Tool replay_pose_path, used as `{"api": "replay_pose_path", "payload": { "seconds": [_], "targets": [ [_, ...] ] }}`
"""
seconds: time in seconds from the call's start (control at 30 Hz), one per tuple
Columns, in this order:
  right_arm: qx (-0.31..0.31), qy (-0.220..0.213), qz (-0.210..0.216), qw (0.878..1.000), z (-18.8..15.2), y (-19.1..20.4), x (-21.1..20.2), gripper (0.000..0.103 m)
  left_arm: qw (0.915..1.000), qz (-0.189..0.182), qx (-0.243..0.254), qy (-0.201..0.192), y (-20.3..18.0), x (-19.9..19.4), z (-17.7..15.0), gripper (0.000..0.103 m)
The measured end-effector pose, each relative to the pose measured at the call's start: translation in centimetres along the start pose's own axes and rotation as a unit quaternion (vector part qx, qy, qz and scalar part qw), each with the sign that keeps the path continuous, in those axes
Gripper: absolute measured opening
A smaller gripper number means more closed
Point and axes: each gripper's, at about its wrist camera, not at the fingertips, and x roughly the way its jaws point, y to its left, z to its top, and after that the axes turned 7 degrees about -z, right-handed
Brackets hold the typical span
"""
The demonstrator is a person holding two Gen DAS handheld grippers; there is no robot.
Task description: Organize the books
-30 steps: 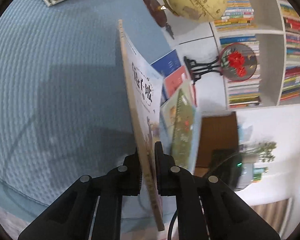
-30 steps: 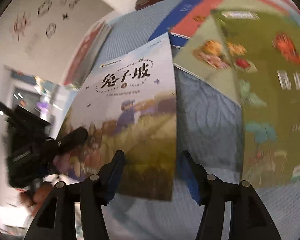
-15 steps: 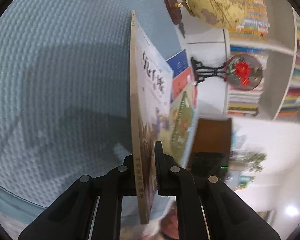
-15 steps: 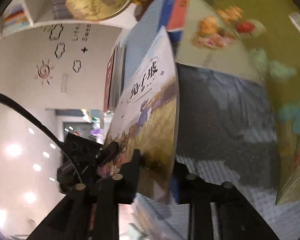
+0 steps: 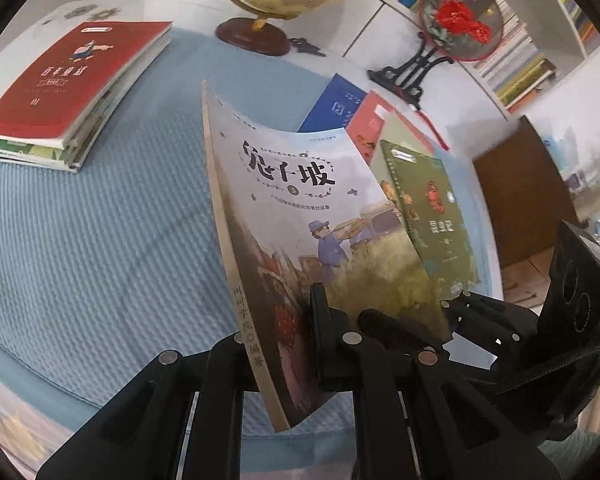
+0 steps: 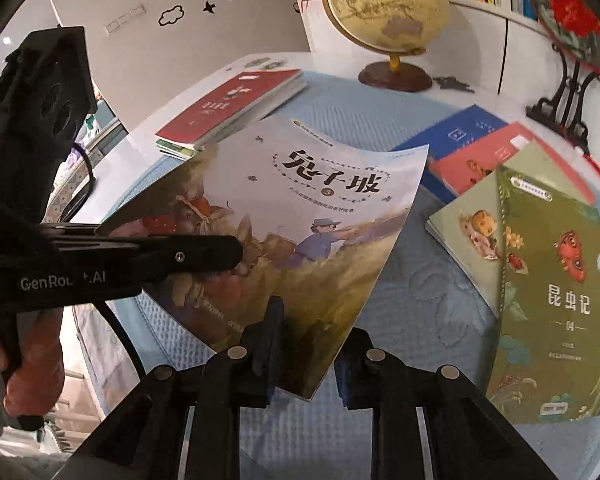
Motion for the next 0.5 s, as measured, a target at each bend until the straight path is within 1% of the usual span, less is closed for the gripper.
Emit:
{"api": "replay_pose_path", "payload": {
  "seconds": [0.1, 0.17, 0.2, 0.27, 0.4, 0.5],
  "targets": [
    [-0.022, -0.013, -0.027, 0.999, 0.9, 1.7, -0.7, 0.021, 0.9999, -0.011, 0.012, -0.002, 0.5, -1.1, 0.2, 0.008],
    [-0.034, -0.02, -0.043, 0.998, 1.3, 2.7, -1.5, 0.021, 0.9997, -0.014, 0.021, -0.006, 0.4, -2.0, 0.9, 0.008],
    [-0.033, -0.022, -0.046, 0.998, 2.1, 3.2, -1.5, 0.021, 0.9995, -0.016, 0.025, -0.009, 0.6, -2.5, 1.3, 0.008],
    [-0.025, -0.029, -0.046, 0.998, 3.6, 4.1, -1.9, 0.021, 0.9991, -0.02, 0.032, -0.016, 0.9, -3.6, 2.2, 0.008],
    [-0.01, -0.055, -0.042, 0.998, 6.7, 6.2, -2.4, 0.022, 0.9977, -0.025, 0.046, -0.043, 2.7, -6.6, 5.0, 0.008],
    [-0.007, -0.072, -0.04, 0.997, 10.0, 8.3, -1.5, 0.023, 0.9962, -0.016, 0.059, -0.062, 4.7, -8.9, 7.2, 0.008]
  ]
}}
